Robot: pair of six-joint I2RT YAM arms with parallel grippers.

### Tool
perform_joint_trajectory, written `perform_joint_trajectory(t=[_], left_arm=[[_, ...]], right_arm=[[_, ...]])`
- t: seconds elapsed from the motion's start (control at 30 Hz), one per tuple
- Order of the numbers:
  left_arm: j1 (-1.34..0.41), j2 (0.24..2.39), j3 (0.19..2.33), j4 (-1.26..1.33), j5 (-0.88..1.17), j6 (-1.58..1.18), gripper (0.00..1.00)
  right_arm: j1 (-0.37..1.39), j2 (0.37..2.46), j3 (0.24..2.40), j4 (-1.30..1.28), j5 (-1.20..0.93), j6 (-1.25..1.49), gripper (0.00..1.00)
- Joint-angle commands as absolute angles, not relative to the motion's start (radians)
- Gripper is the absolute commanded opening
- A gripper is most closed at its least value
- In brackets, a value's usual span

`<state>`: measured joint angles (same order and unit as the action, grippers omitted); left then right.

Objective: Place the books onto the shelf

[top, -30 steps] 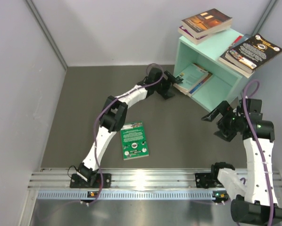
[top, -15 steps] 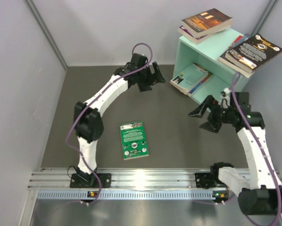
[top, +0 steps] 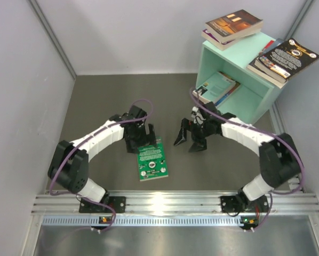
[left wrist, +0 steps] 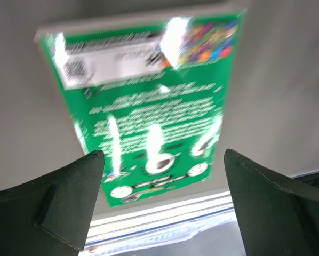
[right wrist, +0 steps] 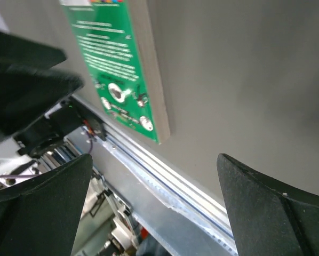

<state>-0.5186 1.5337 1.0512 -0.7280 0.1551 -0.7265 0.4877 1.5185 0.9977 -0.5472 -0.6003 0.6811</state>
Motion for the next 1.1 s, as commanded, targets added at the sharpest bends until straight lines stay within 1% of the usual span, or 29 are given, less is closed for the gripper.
perform_joint_trajectory(t=[0.0, 0.13, 0.23, 0.4, 0.47, 0.5, 0.63, 0.77, 0.87, 0.9, 0.97, 1.0, 1.07], left_arm=[[-0.517, 1.396, 0.980, -0.730, 0.129, -0.719, 0.99], [-0.515, 1.371, 0.893, -0.724, 0.132, -0.756, 0.99], [-0.518, 1.368, 0.813, -0.674, 0.158, -0.776, 0.98], [-0.518, 1.419, 0.706, -0.577, 0.195, -0.787, 0.99], [-0.518, 1.457, 0.661, -0.497, 0.218, -0.790, 0.99], [-0.518, 1.482, 0.644, -0.451, 0.266, -0.792, 0.99], [-0.518, 1.519, 0.571, -0.136, 0.415, -0.831, 0.98], [-0.517, 1.506, 0.578, -0.043, 0.446, -0.856, 0.99], [-0.517, 1.467, 0.577, -0.009, 0.445, -0.862, 0.99], [-0.515, 1.441, 0.575, -0.009, 0.437, -0.859, 0.99], [-0.491, 1.421, 0.578, -0.009, 0.417, -0.845, 0.99], [-0.477, 1.408, 0.580, -0.009, 0.417, -0.844, 0.99], [-0.414, 1.408, 0.586, -0.012, 0.435, -0.836, 0.99]], right_arm=[[0.554, 1.624, 1.055, -0.413, -0.629, 0.667, 1.00], [0.586, 1.762, 1.060, -0.324, -0.637, 0.684, 1.00], [0.615, 1.850, 1.071, -0.264, -0.644, 0.703, 1.00], [0.692, 1.953, 1.117, -0.213, -0.632, 0.715, 1.00], [0.721, 1.993, 1.135, -0.183, -0.635, 0.730, 1.00], [0.730, 2.015, 1.137, -0.167, -0.641, 0.738, 1.00], [0.756, 2.052, 1.132, -0.103, -0.698, 0.796, 1.00], [0.772, 2.033, 1.124, -0.103, -0.704, 0.793, 1.00], [0.770, 2.005, 1.115, -0.095, -0.719, 0.793, 0.94], [0.772, 1.999, 1.111, -0.088, -0.726, 0.796, 0.86], [0.770, 1.996, 1.108, -0.081, -0.753, 0.802, 0.79], [0.772, 1.990, 1.103, -0.086, -0.758, 0.802, 0.72], [0.772, 1.982, 1.092, -0.090, -0.773, 0.795, 0.70]])
